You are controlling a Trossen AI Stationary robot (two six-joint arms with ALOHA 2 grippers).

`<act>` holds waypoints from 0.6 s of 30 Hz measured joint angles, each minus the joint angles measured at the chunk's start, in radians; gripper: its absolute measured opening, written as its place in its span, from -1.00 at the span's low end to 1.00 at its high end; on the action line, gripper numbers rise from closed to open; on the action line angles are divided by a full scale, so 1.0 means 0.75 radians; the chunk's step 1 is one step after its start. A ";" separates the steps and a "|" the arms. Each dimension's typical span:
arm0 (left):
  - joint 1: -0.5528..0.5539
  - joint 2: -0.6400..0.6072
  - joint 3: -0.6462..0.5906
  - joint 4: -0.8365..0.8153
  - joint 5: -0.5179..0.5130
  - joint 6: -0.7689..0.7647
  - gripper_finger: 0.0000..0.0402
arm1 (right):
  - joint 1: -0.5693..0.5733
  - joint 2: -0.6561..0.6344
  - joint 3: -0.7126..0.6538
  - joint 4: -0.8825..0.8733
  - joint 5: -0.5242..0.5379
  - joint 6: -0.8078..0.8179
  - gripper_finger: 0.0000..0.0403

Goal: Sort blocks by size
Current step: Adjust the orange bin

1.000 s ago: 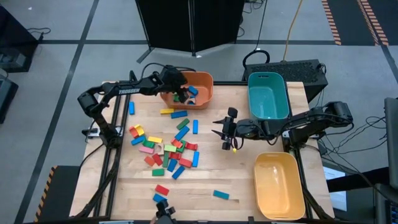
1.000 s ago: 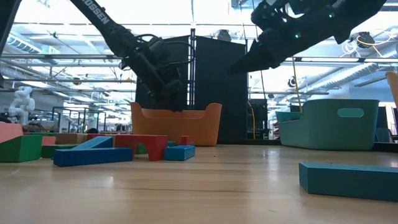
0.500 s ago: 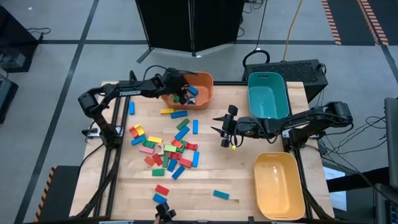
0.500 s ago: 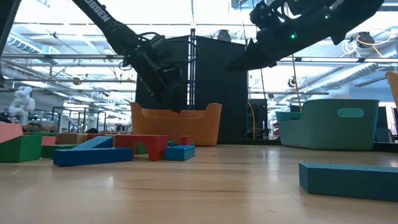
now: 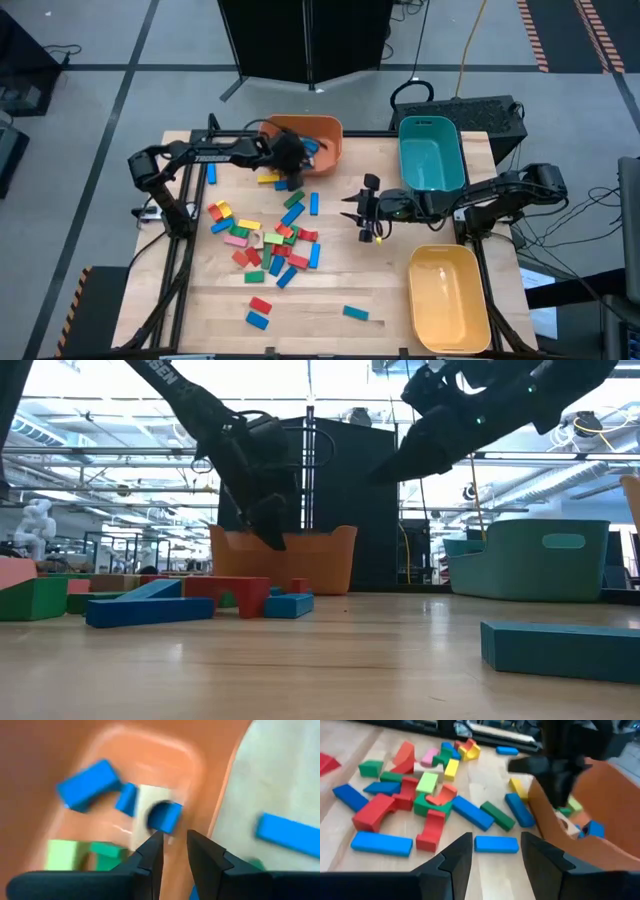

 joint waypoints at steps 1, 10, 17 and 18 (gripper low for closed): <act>-0.018 0.000 0.000 -0.034 0.033 0.003 -0.55 | 0.000 0.000 0.000 -0.009 0.001 0.000 -0.22; -0.159 -0.058 -0.001 -0.099 -0.027 0.031 -0.55 | 0.000 0.000 0.000 0.023 0.004 0.000 -0.22; -0.108 -0.161 0.000 -0.052 -0.082 0.034 -0.55 | 0.000 0.000 0.000 0.027 0.005 0.030 -0.22; -0.101 -0.174 0.000 -0.066 -0.081 0.027 -0.55 | 0.000 0.000 0.000 0.027 0.004 0.031 -0.22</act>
